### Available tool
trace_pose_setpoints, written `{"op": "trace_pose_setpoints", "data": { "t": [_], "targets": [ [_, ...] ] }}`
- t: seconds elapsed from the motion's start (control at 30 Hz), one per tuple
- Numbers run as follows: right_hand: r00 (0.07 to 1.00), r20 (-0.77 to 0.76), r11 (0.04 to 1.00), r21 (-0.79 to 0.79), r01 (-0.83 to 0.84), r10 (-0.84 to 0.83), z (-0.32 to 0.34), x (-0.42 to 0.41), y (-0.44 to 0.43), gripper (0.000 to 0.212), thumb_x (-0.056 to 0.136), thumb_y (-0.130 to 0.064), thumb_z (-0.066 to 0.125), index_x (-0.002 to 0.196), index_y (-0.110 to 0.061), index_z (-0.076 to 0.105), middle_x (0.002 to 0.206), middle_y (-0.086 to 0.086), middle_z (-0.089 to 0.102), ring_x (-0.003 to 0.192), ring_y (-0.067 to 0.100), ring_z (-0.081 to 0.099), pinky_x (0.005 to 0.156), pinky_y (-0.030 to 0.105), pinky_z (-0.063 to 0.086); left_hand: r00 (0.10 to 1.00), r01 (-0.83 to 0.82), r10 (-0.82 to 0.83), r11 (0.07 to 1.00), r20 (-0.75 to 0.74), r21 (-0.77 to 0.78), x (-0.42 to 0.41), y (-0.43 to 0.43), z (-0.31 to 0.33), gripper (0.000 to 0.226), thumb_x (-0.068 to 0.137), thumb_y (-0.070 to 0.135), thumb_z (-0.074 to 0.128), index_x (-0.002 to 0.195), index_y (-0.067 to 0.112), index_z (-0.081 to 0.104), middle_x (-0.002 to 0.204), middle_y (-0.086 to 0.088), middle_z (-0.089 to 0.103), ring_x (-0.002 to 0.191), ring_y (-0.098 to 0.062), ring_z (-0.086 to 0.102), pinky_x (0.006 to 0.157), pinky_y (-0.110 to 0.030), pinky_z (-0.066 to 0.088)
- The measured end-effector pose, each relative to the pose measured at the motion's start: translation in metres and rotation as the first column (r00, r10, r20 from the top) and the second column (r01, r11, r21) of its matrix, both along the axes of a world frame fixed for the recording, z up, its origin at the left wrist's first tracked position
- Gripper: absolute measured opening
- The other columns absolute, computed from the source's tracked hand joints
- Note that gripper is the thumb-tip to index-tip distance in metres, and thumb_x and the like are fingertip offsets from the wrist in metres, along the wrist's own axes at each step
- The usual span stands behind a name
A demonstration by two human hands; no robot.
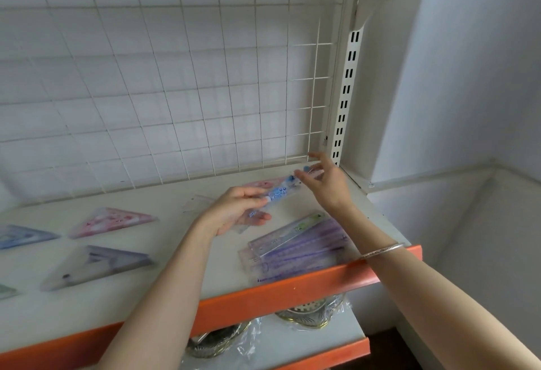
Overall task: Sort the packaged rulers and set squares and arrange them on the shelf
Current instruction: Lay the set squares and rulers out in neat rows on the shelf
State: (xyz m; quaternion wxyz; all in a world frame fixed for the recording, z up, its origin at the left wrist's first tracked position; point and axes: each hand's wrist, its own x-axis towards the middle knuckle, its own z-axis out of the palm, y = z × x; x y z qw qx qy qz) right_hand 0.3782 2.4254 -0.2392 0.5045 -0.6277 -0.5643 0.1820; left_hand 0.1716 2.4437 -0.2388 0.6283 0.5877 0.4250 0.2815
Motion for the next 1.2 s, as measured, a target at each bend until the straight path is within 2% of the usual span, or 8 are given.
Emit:
{"op": "trace_pose_setpoints", "data": {
  "t": [0.1,0.23,0.43,0.57,0.7,0.9,1.03,1.2],
  "targets": [
    [0.97,-0.236,0.999,0.026,-0.044,0.049,-0.004,-0.012,0.001,0.058,0.078,-0.014,0.076,0.127,-0.018,0.045,0.098,0.006,0.057,0.066,0.018,0.06,0.053,0.021,0.052,0.999,-0.043,0.042,0.998,0.034,0.043,-0.005,-0.002,0.0,0.029,0.093,0.001,0.056,0.12,0.006,0.063,0.125,0.007,0.057,0.074,-0.021,0.07,0.066,-0.025,0.058],
    [0.902,-0.422,0.995,0.059,-0.079,0.096,-0.007,-0.014,0.002,0.042,0.08,0.006,0.068,0.117,-0.008,0.053,0.096,0.014,0.056,0.064,0.023,0.061,0.057,0.025,0.056,0.984,-0.143,0.14,0.99,0.111,0.017,-0.004,-0.003,0.004,0.025,0.096,-0.001,0.045,0.11,0.01,0.063,0.103,-0.001,0.067,0.069,-0.021,0.07,0.065,-0.025,0.055],
    [0.797,-0.595,0.993,0.105,-0.053,0.106,-0.007,-0.009,0.0,0.041,0.083,0.01,0.061,0.118,-0.01,0.053,0.084,0.007,0.055,0.068,0.019,0.06,0.06,0.022,0.052,0.954,-0.228,0.22,0.973,0.205,0.019,-0.006,0.001,0.002,0.026,0.097,-0.001,0.045,0.112,0.006,0.065,0.104,-0.01,0.07,0.086,-0.028,0.069,0.072,-0.029,0.059],
    [0.675,-0.717,0.985,0.132,-0.114,0.175,-0.005,-0.008,-0.001,0.042,0.083,0.011,0.062,0.118,-0.01,0.052,0.074,0.006,0.061,0.068,0.018,0.062,0.064,0.025,0.053,0.936,-0.267,0.247,0.963,0.251,0.046,-0.009,0.001,0.002,0.027,0.097,-0.002,0.046,0.112,0.011,0.064,0.09,0.002,0.075,0.083,-0.01,0.07,0.069,-0.019,0.054],
    [0.595,-0.768,0.97,0.149,-0.194,0.237,-0.002,-0.011,-0.003,0.036,0.083,0.011,0.061,0.113,-0.009,0.057,0.074,0.009,0.061,0.065,0.017,0.063,0.065,0.023,0.054,0.931,-0.305,0.281,0.95,0.231,0.071,-0.008,0.004,0.0,0.033,0.095,0.001,0.051,0.12,0.02,0.062,0.094,0.003,0.073,0.088,-0.013,0.065,0.073,-0.02,0.05],
    [0.36,-0.898,0.964,0.201,-0.175,0.253,0.001,-0.008,-0.004,0.033,0.085,0.015,0.053,0.108,-0.009,0.057,0.068,0.008,0.068,0.059,0.015,0.065,0.062,0.021,0.056,0.896,-0.328,0.306,0.944,0.323,0.015,-0.003,0.001,0.003,0.038,0.085,-0.009,0.061,0.118,0.009,0.061,0.089,-0.003,0.073,0.075,-0.011,0.071,0.062,-0.023,0.056],
    [0.341,-0.905,0.964,0.21,-0.16,0.254,0.001,-0.006,-0.004,0.031,0.085,0.015,0.053,0.106,-0.008,0.056,0.069,0.011,0.067,0.061,0.018,0.066,0.064,0.022,0.057,0.892,-0.316,0.298,0.949,0.339,0.0,0.0,0.0,0.002,0.038,0.084,-0.01,0.061,0.114,0.013,0.06,0.103,-0.009,0.068,0.074,-0.016,0.071,0.065,-0.028,0.059],
    [0.346,-0.902,0.965,0.218,-0.148,0.257,0.0,-0.003,-0.007,0.035,0.085,0.014,0.054,0.113,-0.008,0.057,0.069,0.009,0.066,0.06,0.017,0.064,0.064,0.022,0.057,0.918,-0.308,0.277,0.949,0.284,0.071,0.001,0.0,-0.004,0.033,0.086,-0.005,0.062,0.116,0.009,0.064,0.096,0.001,0.071,0.076,-0.006,0.069,0.066,-0.017,0.054]
  ]
}}
